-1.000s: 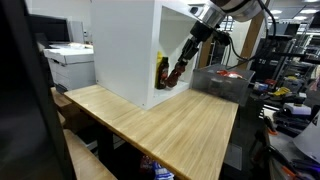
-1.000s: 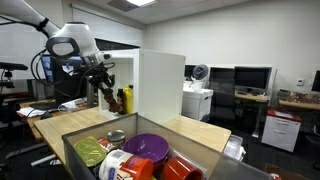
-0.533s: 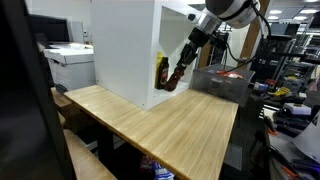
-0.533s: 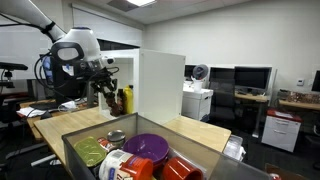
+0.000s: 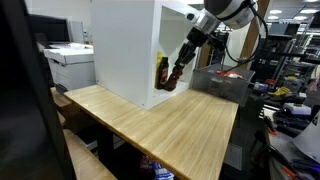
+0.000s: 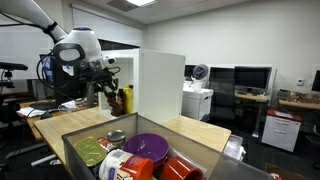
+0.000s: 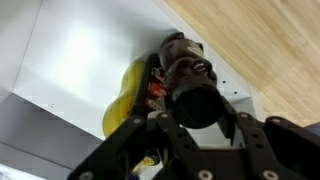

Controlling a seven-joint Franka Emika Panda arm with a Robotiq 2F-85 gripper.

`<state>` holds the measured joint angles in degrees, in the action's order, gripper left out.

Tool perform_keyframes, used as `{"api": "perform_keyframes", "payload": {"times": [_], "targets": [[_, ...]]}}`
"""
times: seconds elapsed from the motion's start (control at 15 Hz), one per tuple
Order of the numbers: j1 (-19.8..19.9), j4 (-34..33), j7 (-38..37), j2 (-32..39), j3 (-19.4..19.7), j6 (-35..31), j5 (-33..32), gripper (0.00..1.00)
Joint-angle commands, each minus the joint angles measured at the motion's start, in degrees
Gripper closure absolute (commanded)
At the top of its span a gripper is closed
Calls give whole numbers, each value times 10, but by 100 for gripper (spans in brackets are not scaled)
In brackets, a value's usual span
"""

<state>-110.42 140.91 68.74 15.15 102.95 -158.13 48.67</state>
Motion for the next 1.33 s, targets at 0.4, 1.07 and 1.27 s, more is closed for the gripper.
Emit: {"api": "perform_keyframes", "payload": {"times": [0.4,1.07,1.27], "targets": [[26,-11,18,-38,-29,-36,-9,80],[28,-13,18,-73,-39,-73,-3,80],[27,-13,16,-84,-40,-87,-2,80]]}}
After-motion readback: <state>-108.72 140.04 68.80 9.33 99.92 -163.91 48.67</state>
